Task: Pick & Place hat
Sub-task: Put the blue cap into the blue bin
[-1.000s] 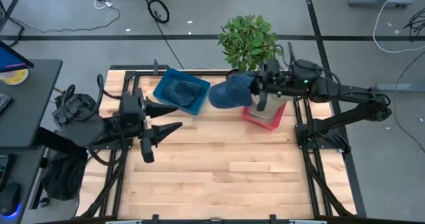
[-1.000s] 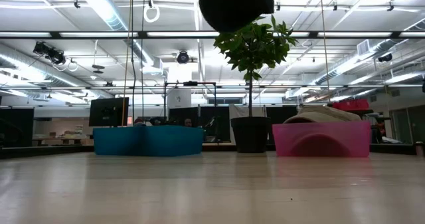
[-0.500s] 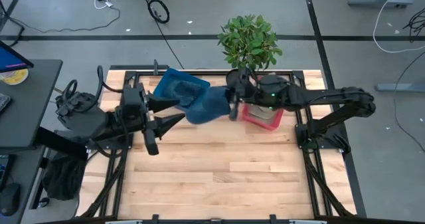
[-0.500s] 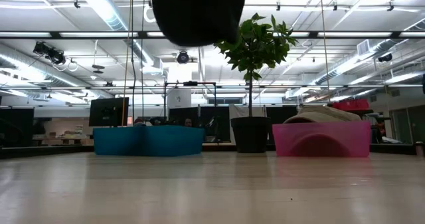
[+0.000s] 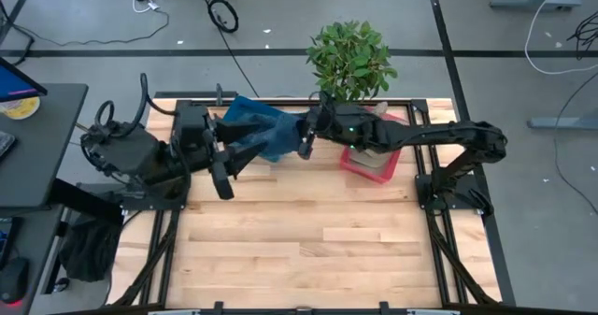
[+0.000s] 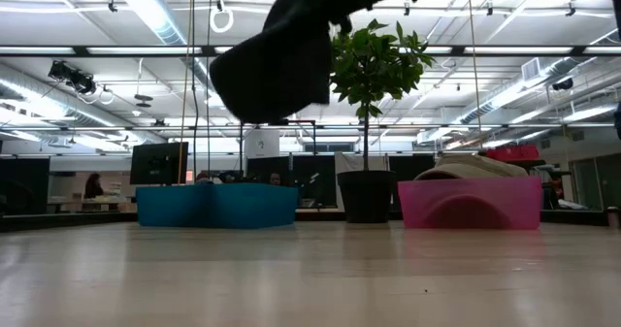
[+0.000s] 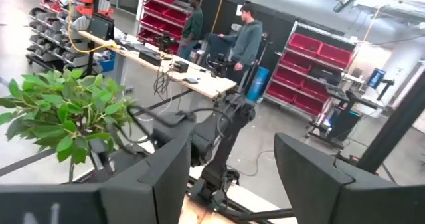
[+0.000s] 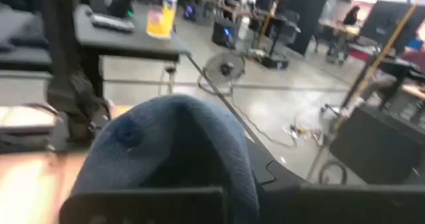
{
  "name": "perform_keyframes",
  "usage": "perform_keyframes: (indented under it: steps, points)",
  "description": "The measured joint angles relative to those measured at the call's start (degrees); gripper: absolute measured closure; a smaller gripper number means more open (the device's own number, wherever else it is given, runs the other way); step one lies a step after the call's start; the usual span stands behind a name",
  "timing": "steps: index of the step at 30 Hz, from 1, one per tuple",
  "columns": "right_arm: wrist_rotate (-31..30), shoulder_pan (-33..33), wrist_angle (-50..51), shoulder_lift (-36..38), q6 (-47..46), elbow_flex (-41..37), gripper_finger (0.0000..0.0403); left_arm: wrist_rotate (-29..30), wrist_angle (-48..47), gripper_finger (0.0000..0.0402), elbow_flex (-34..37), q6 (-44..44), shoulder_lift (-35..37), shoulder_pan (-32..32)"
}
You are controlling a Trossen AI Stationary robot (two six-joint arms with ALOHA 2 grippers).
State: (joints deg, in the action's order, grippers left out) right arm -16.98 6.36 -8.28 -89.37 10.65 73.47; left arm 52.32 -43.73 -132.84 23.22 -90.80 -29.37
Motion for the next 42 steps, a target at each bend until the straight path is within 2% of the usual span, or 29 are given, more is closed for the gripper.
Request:
perform_keyframes:
  steps: [10, 21, 25, 32, 36, 42]
  points:
    - [1.2, 3.8, -5.2, -5.3, -2.1, 0.0, 0.0399, 0.0, 0.0, 0.0181, 0.0, -0.4, 0.0, 0.1]
    - [1.5, 6.2, -8.2, -7.3, -2.9, 0.0, 0.0400, 0.0, -0.1, 0.0181, 0.0, -1.4, 0.0, 1.1]
    - [4.5, 7.4, -11.6, -9.7, -3.8, 0.5, 0.0400, -0.1, 0.6, 0.0181, 0.0, -1.4, 0.0, 1.9]
    - [7.2, 8.5, -6.8, -18.5, 0.5, 12.5, 0.0400, -4.8, 0.6, 0.0181, 0.0, -1.4, 0.0, 4.5]
    - [6.0, 9.2, -2.1, -22.8, 2.0, 19.6, 0.0400, -5.7, 0.6, 0.0181, 0.0, -1.4, 0.0, 4.9]
    - [5.4, 10.7, -0.9, -26.6, 1.6, 21.4, 0.0400, -5.7, 0.6, 0.0181, 0.0, -1.4, 0.0, 4.9]
